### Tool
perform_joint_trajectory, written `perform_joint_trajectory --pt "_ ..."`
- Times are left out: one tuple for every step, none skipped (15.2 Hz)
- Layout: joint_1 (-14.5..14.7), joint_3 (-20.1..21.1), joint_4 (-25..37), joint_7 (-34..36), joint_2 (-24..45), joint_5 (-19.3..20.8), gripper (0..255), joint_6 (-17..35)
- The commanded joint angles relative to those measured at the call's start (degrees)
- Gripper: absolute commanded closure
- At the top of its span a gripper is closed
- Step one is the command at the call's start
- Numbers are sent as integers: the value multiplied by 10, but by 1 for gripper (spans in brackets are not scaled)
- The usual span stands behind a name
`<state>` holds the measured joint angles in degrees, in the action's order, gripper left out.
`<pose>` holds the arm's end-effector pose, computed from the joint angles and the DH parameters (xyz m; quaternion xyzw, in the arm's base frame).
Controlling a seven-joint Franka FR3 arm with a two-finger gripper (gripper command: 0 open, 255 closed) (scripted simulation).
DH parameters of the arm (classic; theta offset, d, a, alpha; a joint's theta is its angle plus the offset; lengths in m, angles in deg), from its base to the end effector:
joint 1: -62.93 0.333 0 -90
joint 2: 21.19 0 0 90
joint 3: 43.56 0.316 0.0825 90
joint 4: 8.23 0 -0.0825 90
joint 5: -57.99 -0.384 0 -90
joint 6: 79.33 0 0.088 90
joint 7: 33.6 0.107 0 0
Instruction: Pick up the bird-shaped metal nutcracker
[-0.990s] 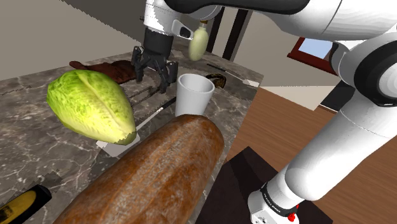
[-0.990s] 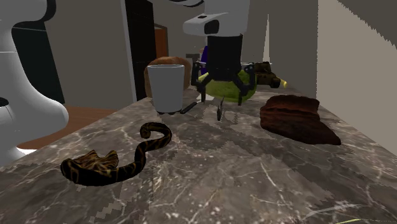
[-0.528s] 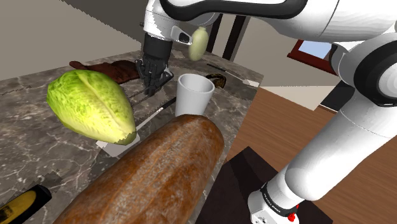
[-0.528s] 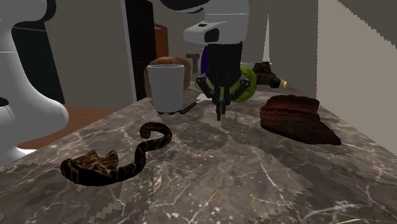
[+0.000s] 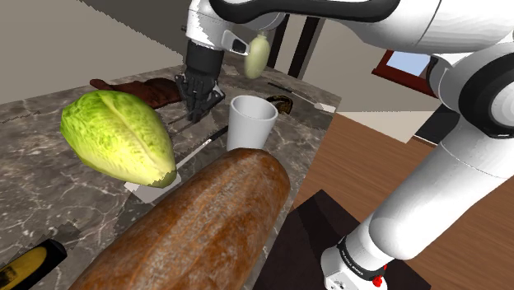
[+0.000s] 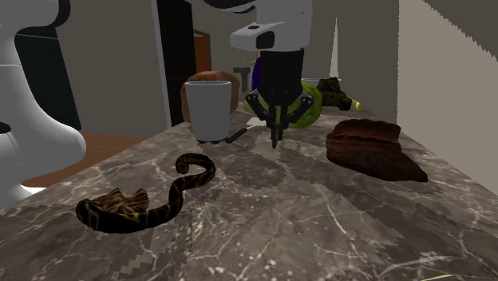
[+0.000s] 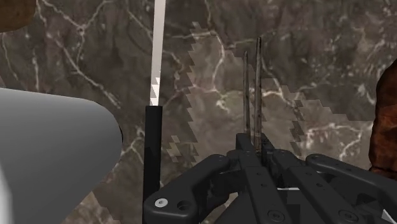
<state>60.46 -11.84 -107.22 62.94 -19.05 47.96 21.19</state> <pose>0.4944 0.2896 0.5494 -0.8195 0.5650 0.0864 0.0412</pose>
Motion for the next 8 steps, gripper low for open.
perform_joint_trajectory --pt "0 0 17 3 2 1 255 -15" --pt "0 0 25 5 2 2 255 -22" --pt "0 0 33 6 3 3 255 -30" --pt "1 0 42 8 4 3 255 -38" --pt "1 1 51 10 5 4 255 -45" --pt "1 1 60 11 7 5 255 -53" --pt "1 1 69 13 8 6 255 -61" --pt "2 1 79 15 10 7 255 -69"
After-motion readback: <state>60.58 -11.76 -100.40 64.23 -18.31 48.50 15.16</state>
